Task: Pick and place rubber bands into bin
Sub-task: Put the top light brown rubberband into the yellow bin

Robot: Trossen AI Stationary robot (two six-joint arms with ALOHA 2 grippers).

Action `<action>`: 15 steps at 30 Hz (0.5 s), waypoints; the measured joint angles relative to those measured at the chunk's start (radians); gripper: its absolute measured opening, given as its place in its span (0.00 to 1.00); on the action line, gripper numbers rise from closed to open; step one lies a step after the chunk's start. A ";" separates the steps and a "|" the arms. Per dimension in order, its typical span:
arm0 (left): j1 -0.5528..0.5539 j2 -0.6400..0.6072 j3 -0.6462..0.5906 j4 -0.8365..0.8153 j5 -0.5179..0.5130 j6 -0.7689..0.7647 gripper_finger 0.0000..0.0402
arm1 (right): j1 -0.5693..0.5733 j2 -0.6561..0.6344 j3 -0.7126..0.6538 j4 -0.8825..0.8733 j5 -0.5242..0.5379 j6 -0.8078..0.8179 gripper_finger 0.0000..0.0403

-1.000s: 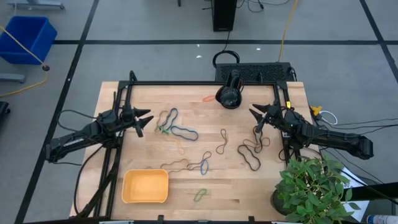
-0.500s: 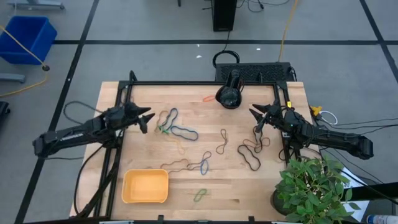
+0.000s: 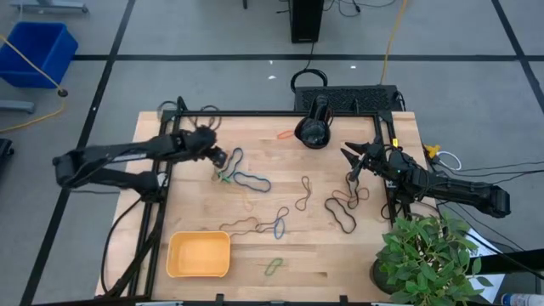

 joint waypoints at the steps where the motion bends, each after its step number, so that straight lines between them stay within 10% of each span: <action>1: 0.004 0.036 0.011 -0.001 0.001 -0.014 0.50 | 0.000 0.000 0.000 0.000 0.000 0.000 0.32; 15: 0.088 0.315 0.030 -0.025 0.110 -0.191 0.50 | 0.000 0.000 0.000 0.000 0.000 -0.004 0.32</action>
